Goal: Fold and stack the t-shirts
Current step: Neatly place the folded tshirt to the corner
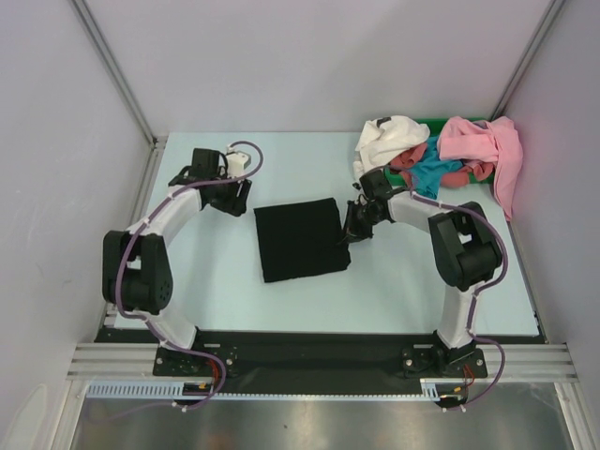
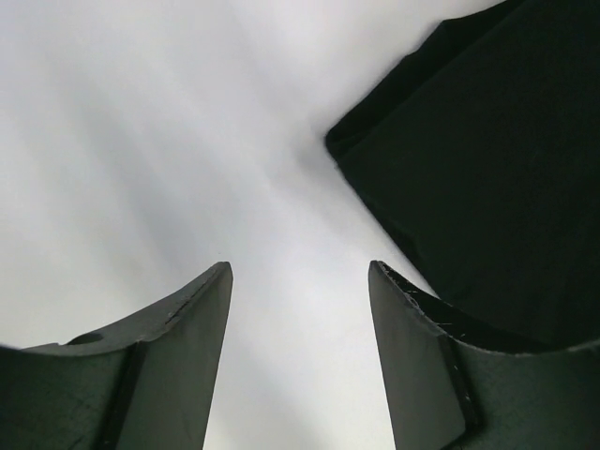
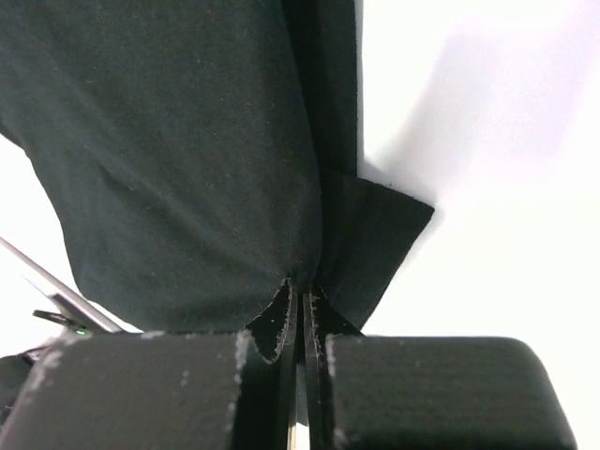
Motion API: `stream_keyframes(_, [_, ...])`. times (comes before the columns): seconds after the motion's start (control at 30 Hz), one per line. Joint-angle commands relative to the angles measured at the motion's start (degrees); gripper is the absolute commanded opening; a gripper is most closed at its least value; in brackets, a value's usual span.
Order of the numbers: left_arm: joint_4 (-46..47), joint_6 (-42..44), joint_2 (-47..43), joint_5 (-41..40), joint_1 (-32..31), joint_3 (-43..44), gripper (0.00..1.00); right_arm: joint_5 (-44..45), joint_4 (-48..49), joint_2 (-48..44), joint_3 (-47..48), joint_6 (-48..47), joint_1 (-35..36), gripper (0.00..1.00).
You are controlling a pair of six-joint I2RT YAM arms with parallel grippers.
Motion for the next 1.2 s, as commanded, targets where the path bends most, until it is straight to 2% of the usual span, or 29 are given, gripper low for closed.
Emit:
stream_keyframes(0.0, [0.66, -0.28, -4.59, 1.15, 0.37, -1.33, 0.66, 3.46, -9.94, -5.37, -1.67, -8.17, -3.02, 0.0])
stream_keyframes(0.17, [0.92, 0.07, -7.49, 1.06, 0.45, -2.73, 0.65, 11.28, -21.97, -11.52, -6.59, -14.24, -9.16, 0.0])
stream_keyframes(0.3, [0.92, 0.86, -8.37, 0.36, 0.45, -2.21, 0.65, 20.4, -27.35, -18.54, -10.03, -15.92, -14.97, 0.0])
stream_keyframes(0.37, [1.1, 0.96, -8.46, 0.27, 0.54, -1.86, 0.65, 21.22, -30.6, -19.7, -7.75, -17.49, -17.26, 0.0])
stream_keyframes(0.43, [1.1, 1.22, -8.38, 0.45, 0.54, -1.42, 0.65, 27.89, -33.58, -19.36, -3.9, -20.65, -17.35, 0.0])
stream_keyframes(0.53, [1.18, 1.74, -7.76, 0.62, 0.63, -0.36, 0.65, 32.64, -36.67, -16.2, -0.63, -25.4, -17.35, 0.0])
stream_keyframes(0.73, [1.62, 2.54, -6.97, 0.97, 1.24, 1.57, 0.65, 39.5, -34.13, -16.36, -4.05, -27.42, -19.46, 0.0])
stream_keyframes(0.83, [1.8, 2.89, -5.92, 1.76, 1.77, 2.54, 0.65, 46.0, -33.08, -17.15, -4.93, -28.92, -20.25, 0.0])
stream_keyframes(0.9, [1.97, 2.98, -5.3, 1.94, 2.21, 3.42, 0.65, 53.81, -32.02, -17.94, -8.77, -32.78, -20.61, 0.0])
stream_keyframes(1.1, [2.5, 2.19, -3.45, 4.31, 3.88, 5.09, 0.65, 63.67, -27.45, -23.64, -15.03, -36.92, -22.45, 0.0])
stream_keyframes(1.17, [2.24, 2.01, -2.67, 4.58, 4.23, 5.7, 0.65, 65.78, -24.2, -28.21, -20.21, -39.2, -23.06, 0.0])
